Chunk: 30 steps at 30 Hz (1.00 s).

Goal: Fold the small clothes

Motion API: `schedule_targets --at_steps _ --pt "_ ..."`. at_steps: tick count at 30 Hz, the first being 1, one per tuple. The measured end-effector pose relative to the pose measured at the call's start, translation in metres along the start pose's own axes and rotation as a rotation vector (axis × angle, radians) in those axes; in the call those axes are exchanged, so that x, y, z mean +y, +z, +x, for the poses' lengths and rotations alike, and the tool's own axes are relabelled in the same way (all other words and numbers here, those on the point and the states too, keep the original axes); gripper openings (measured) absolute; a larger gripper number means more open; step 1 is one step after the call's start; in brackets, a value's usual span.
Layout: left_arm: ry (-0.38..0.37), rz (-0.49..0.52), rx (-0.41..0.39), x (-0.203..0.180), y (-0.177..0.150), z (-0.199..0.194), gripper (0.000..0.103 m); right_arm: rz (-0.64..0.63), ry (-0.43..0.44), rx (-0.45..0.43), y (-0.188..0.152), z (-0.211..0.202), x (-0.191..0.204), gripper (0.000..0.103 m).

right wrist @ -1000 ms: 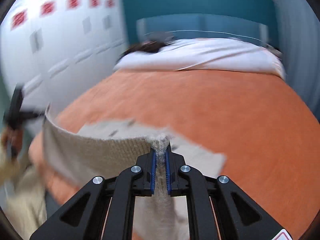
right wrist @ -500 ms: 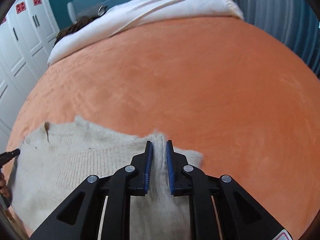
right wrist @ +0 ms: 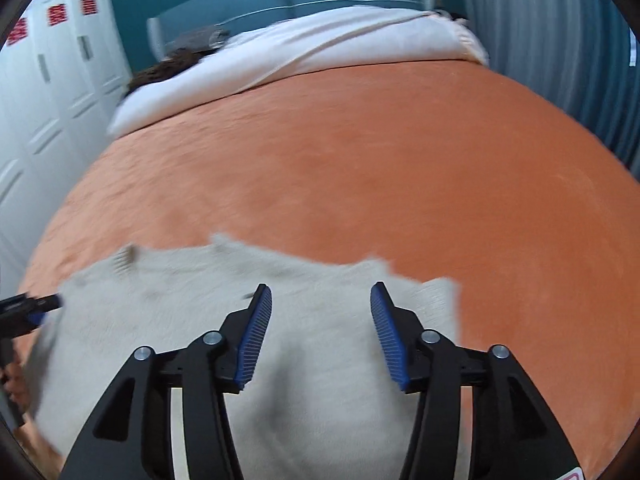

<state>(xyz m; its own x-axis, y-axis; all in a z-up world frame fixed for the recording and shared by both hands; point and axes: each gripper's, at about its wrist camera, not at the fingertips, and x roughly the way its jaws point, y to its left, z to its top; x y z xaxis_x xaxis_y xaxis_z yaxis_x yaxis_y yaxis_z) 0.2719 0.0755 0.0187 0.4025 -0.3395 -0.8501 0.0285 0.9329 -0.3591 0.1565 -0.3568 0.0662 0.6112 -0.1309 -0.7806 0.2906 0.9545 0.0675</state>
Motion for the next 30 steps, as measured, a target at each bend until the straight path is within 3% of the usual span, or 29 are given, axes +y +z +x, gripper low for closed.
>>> schedule_targets --at_steps 2,3,4,5,6,8,11,15,16,21,22,24,27,30 --pt "0.002 0.044 -0.007 -0.008 0.002 0.0 0.01 0.022 -0.056 0.037 0.003 0.016 -0.016 0.053" --pt "-0.003 0.055 -0.017 -0.009 0.004 -0.002 0.009 0.035 -0.041 0.075 0.003 0.025 -0.021 0.051" --pt "-0.003 0.062 -0.033 -0.01 0.006 -0.004 0.009 0.039 -0.014 0.112 0.003 0.034 -0.024 0.042" --pt "-0.001 0.071 -0.058 -0.011 0.009 -0.009 0.009 0.028 0.033 0.151 0.002 0.041 -0.022 0.006" --pt "0.007 0.076 -0.08 -0.012 0.013 -0.013 0.008 0.014 0.046 0.154 0.003 0.042 -0.019 0.008" --pt "0.002 0.058 -0.129 -0.01 0.026 -0.026 0.008 0.006 0.087 0.069 0.011 0.026 -0.014 0.007" --pt "0.055 0.034 -0.151 -0.002 0.041 -0.022 0.008 0.113 0.103 -0.011 0.026 0.015 -0.028 0.007" --pt "0.132 0.029 -0.008 0.016 0.037 0.032 0.01 0.079 0.02 0.18 0.016 0.073 -0.031 0.008" --pt "0.145 0.039 -0.019 0.015 0.031 0.032 0.01 0.071 0.01 0.166 0.015 0.07 -0.028 0.009" --pt "0.125 0.087 -0.144 -0.014 0.007 -0.031 0.016 -0.025 -0.021 -0.029 0.014 -0.016 0.009 0.017" --pt "0.123 0.101 -0.173 -0.024 -0.004 -0.047 0.018 -0.048 0.013 -0.045 0.011 -0.03 0.021 0.017" --pt "0.08 0.099 -0.189 -0.043 -0.027 -0.065 0.037 -0.084 0.167 -0.017 -0.011 -0.046 0.067 0.017" --pt "0.006 0.103 -0.12 -0.072 -0.068 -0.054 0.04 -0.16 0.338 0.111 -0.056 -0.038 0.131 0.014" --pt "0.054 0.122 -0.025 -0.074 -0.1 -0.027 0.041 -0.217 0.325 0.181 -0.091 -0.022 0.158 0.006"
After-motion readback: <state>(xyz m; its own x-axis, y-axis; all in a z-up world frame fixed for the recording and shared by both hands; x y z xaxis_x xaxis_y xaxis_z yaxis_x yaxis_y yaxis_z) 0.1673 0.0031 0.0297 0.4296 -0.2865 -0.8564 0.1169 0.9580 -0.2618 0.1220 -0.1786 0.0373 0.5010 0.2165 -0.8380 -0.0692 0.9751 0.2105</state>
